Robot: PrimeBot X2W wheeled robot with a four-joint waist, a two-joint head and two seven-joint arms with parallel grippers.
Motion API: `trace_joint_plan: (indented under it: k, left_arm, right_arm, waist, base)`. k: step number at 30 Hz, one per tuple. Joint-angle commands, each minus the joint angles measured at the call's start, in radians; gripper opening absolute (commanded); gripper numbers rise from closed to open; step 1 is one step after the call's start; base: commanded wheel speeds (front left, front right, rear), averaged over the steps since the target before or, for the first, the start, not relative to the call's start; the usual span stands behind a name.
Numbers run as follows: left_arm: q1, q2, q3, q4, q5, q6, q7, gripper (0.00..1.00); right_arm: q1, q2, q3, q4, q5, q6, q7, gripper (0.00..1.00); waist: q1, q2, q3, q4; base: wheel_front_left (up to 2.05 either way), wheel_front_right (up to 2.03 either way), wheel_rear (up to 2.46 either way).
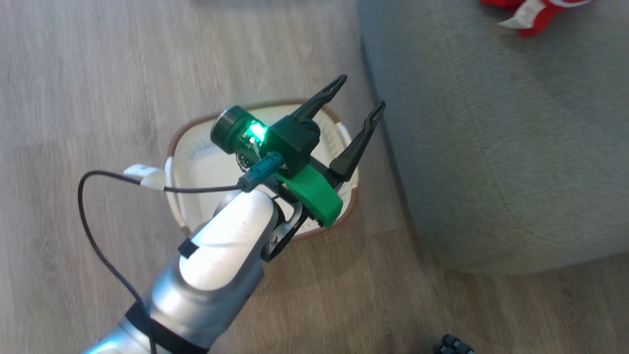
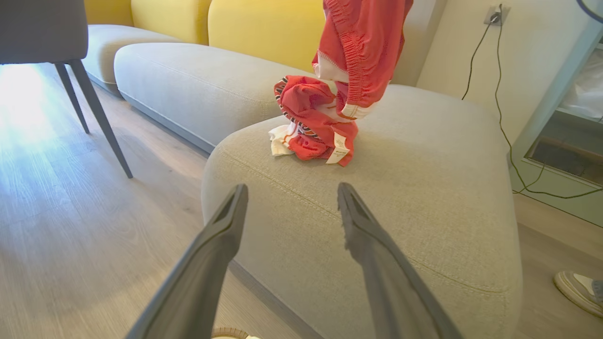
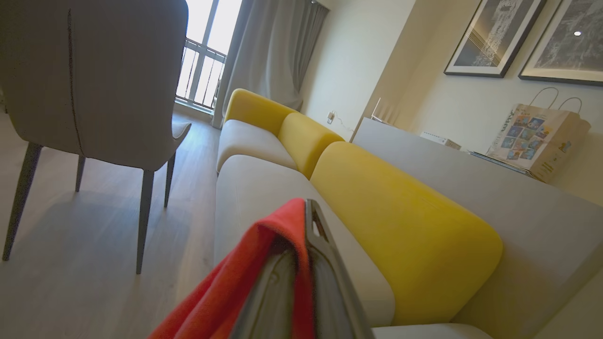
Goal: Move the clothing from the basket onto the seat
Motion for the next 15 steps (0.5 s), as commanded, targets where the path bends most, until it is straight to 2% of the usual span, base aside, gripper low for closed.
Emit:
trace_joint_plan:
  k: [1,8,15]
  left_arm:
    - [-0.034,0.008,0.022,-0.042,0.008,0.001,-0.013,1.00]
    - [-0.067,0.006,0.003,-0.060,0.022,0.001,-0.013,1.00]
    - [-0.079,0.012,-0.014,-0.051,0.042,0.005,-0.012,1.00]
  right_arm:
    - [-0.039,-0.021,-0.019,-0.019,-0.011,0.000,0.001,0.00]
    - [-0.007,-0.089,-0.143,0.085,-0.102,0.000,-0.049,0.00]
    - [0.112,-0.043,-0.291,0.184,-0.181,0.000,-0.100,0.00]
  waist:
    - [-0.0001,0.0000,0.054,0.048]
    - [-0.0001,0.0000,0.129,0.103]
    - [-0.0001,0.0000,0.174,0.114]
  base:
    - [0.00,0.00,0.00]
    - [0.00,0.00,0.00]
    - [0.00,0.00,0.00]
